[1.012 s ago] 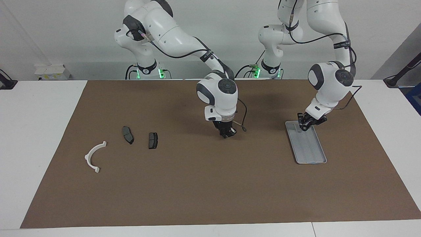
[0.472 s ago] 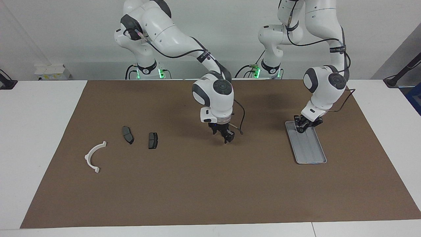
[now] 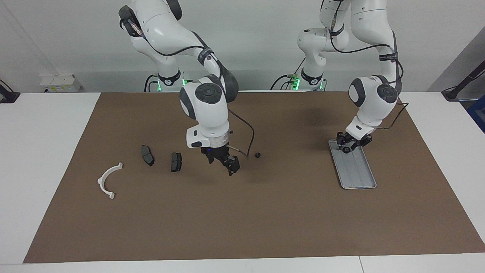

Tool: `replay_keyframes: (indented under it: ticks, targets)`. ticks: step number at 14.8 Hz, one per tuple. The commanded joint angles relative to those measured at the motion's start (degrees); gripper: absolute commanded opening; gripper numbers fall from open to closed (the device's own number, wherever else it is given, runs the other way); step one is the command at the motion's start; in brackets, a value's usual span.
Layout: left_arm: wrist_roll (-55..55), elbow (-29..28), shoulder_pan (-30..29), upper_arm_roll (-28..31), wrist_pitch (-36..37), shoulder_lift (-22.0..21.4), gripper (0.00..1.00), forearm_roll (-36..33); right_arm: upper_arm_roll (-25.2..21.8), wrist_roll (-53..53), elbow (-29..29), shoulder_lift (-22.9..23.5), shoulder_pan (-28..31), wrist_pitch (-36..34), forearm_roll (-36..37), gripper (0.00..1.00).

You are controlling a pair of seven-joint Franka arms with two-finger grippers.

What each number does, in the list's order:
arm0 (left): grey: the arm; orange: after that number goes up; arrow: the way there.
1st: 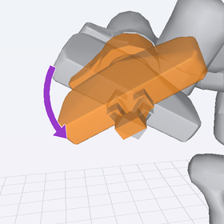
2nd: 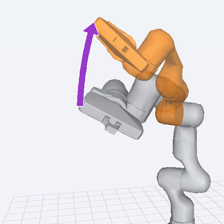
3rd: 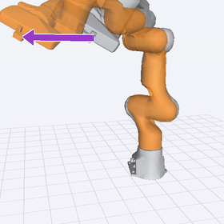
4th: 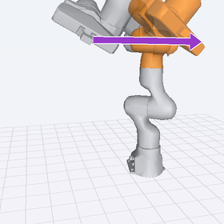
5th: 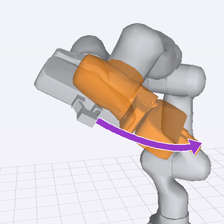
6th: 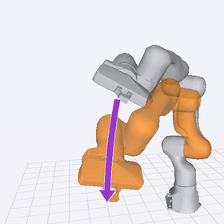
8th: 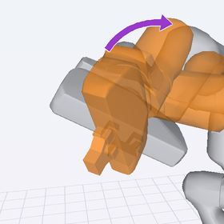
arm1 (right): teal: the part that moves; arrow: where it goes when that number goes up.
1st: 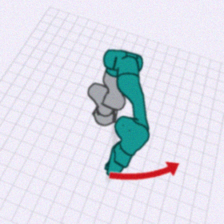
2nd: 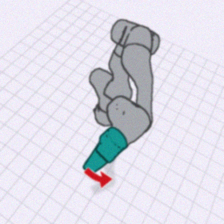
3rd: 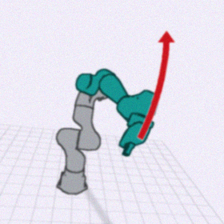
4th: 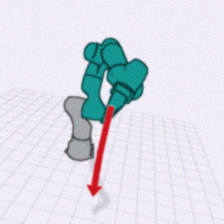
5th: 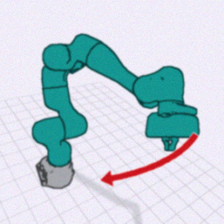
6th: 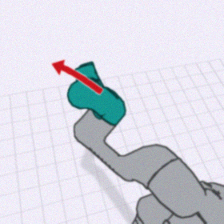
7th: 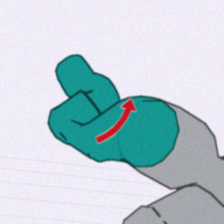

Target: Pick bearing gear from pile to tray

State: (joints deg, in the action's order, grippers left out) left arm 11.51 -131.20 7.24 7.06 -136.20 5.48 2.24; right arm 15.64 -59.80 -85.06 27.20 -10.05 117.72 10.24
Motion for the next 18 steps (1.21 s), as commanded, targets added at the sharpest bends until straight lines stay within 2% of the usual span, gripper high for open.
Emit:
replay_keyframes:
  ticks: [1,4,6,8,11,14,18]
  targets:
    - [-14.5,7.8,8.1,0.3,8.7,-0.1,1.00,0.2,1.0,18.3,-0.9,-3.0,5.7,-3.9,-1.0,1.00]
    - [-35.6,14.1,21.5,0.6,12.8,2.3,1.00,-1.5,1.1,35.0,-0.9,-5.0,12.5,-6.3,-1.1,1.00]
    - [-46.6,15.1,29.5,0.5,12.2,2.5,1.00,-1.7,1.1,42.2,-0.9,-6.5,15.5,-7.9,-1.2,1.00]
    - [-53.9,14.6,36.1,0.5,12.2,2.7,1.00,-1.8,1.0,43.4,-1.2,-7.5,17.3,-8.3,-1.6,1.00]
    - [-58.0,14.6,39.1,0.5,8.9,5.2,1.00,-1.8,1.0,43.4,-1.6,-8.3,17.6,-8.6,-1.6,1.00]
    - [-58.1,16.8,39.3,0.5,5.7,10.2,1.00,-1.7,1.0,43.8,-1.6,-8.4,17.7,-8.6,-1.6,1.00]
    - [-58.0,20.7,38.9,0.6,3.8,15.3,1.00,-1.7,0.3,51.5,-1.8,-9.9,18.1,-8.9,-1.7,1.00]
